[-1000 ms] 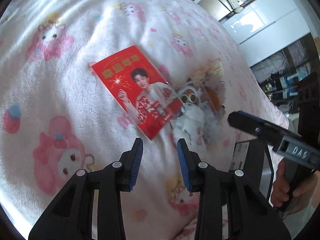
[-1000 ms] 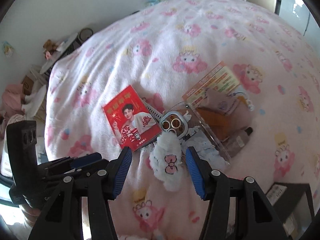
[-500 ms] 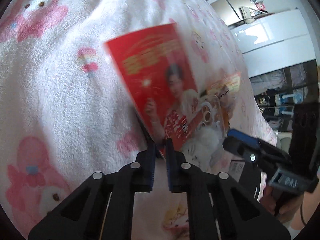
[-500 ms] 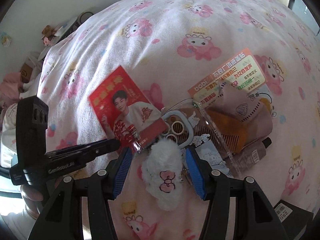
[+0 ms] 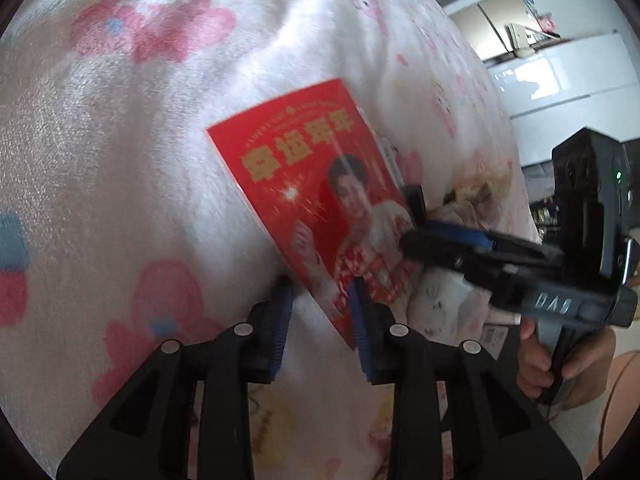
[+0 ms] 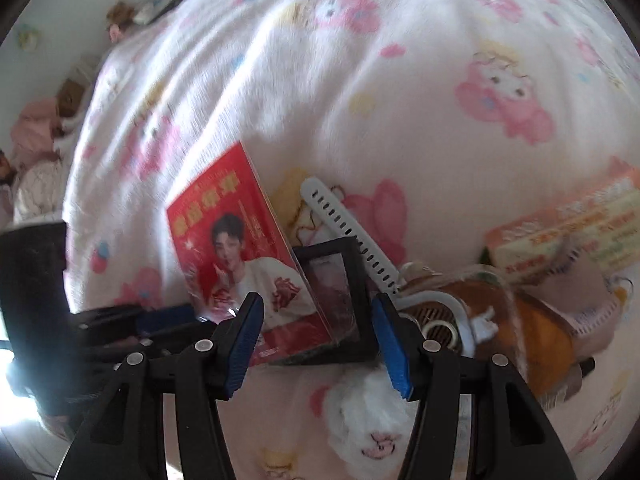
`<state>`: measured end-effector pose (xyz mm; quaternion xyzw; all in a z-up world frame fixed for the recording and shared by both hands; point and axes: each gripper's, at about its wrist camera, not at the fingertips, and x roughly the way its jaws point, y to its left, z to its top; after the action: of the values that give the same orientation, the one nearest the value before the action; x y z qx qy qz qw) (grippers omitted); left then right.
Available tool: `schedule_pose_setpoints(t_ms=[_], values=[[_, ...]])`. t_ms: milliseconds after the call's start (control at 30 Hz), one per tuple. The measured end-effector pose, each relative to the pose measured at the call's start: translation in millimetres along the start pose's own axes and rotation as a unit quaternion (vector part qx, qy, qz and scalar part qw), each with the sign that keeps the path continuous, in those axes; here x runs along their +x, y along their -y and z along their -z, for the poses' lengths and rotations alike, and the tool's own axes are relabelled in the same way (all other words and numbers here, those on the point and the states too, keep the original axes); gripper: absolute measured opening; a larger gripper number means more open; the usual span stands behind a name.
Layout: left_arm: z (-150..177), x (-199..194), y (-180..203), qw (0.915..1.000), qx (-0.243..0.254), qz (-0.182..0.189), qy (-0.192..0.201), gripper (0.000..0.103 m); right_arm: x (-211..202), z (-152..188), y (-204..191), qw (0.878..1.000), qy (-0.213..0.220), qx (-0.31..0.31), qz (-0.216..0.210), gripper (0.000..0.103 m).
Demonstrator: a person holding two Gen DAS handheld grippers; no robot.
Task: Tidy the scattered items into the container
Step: 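Grasp the red greeting card with the left gripper and lift it, then carry the red card with the left gripper over the open box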
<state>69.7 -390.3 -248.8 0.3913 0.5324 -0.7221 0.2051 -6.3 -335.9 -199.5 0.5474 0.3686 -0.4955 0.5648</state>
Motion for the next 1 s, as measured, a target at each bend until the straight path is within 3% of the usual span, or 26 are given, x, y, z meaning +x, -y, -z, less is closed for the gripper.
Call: schedule_pose_setpoints(t_ms=[167, 233, 333, 467, 567, 700, 867, 1000], values=[[-7.0, -8.1, 8.9, 0.9992, 0.0, -0.014, 0.038, 0.027, 8.6, 4.9, -7.3, 1.0, -0.018, -0.002, -0.004, 0.055], [-10.2, -16.2, 14.5, 0.9979, 0.008, -0.024, 0.06, 0.027, 5.0, 14.5, -17.9, 0.999, -0.029, -0.025, -0.018, 0.054], [-14.7, -21.5, 5.4, 0.9976, 0.007, -0.028, 0.063, 0.027, -0.7, 25.9, -32.4, 0.997, -0.034, -0.059, -0.022, 0.054], [-13.3, -14.0, -4.3, 0.9982, -0.013, -0.021, 0.055, 0.027, -6.1, 17.3, -31.3, 0.999, -0.004, -0.041, -0.001, 0.054], [-9.3, -16.4, -2.4, 0.9974, -0.006, -0.03, 0.065, 0.027, -9.4, 7.8, -32.4, 0.999, 0.014, -0.03, -0.008, 0.054], [-7.0, -22.1, -2.2, 0.9969, 0.001, -0.036, 0.07, 0.027, -5.8, 3.2, -38.7, 0.999, 0.003, -0.033, -0.021, 0.054], [-10.5, -30.0, -5.3, 0.996, 0.007, -0.038, 0.081, 0.027, -22.9, 5.6, -38.8, 0.999, 0.043, -0.022, 0.024, 0.054], [-16.0, -20.6, -11.7, 0.9966, -0.004, -0.025, 0.078, 0.027, -18.8, 2.0, -41.7, 0.998, 0.026, -0.022, -0.057, 0.054]])
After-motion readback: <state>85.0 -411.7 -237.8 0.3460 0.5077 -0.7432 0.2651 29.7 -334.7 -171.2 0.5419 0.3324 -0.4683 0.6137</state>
